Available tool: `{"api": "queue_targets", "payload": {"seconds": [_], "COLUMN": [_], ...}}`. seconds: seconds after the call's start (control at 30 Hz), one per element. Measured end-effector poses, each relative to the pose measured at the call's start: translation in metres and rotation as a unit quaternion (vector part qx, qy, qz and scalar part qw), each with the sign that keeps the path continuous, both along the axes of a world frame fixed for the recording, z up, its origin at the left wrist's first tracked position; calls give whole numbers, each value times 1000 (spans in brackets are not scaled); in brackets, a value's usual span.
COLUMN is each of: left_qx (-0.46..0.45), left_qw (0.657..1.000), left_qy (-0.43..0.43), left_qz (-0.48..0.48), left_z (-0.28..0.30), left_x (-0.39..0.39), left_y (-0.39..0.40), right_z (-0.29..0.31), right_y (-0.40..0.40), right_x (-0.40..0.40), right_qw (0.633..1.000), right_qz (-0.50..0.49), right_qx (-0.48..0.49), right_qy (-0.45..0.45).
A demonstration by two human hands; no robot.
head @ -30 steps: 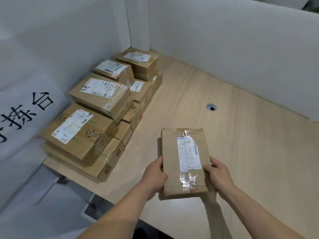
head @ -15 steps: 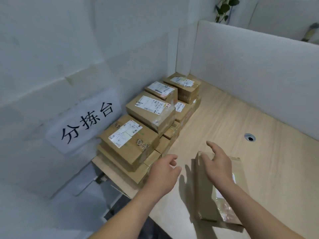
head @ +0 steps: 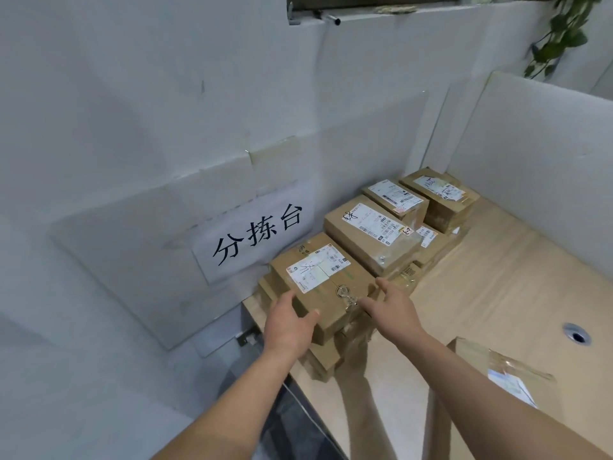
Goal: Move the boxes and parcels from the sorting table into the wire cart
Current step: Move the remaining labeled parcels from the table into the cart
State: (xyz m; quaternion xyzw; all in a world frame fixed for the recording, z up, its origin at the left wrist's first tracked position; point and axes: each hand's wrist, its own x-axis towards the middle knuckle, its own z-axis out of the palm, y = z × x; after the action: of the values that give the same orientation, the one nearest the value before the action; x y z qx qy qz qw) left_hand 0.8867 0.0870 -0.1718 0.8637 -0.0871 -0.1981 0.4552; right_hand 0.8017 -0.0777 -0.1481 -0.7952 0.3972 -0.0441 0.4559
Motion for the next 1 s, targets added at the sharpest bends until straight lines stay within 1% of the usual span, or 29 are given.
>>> {"api": "queue_targets", "payload": {"seconds": [0.2,0.47,0.7,0.87,0.93,1.0], "left_qx": [-15,-28,-55,-76,-80,-85], "left_qw": [998,995,992,984,981,976], "left_qy": [61,91,109,160,169,183], "left_qz": [13,18,44,36,52,78], "left_z": [-5,-6,-10,-20,-24,-30], "left_x": [6,16,26,29,30,32], "left_y": [1,2,10,14,16,20], "right_z": [-6,-15,-25,-27,-27,-29], "right_y": [4,5,7,14,18,22], "right_x": [6,15,22,27,25,19], "right_qw": [1000,999,995,996,997,995], "right_qz": [-23,-43,-98,-66,-55,-61], "right_qx": [7,9,30,52,49,71], "right_qy": [-9,-13,-2,12,26,17]}}
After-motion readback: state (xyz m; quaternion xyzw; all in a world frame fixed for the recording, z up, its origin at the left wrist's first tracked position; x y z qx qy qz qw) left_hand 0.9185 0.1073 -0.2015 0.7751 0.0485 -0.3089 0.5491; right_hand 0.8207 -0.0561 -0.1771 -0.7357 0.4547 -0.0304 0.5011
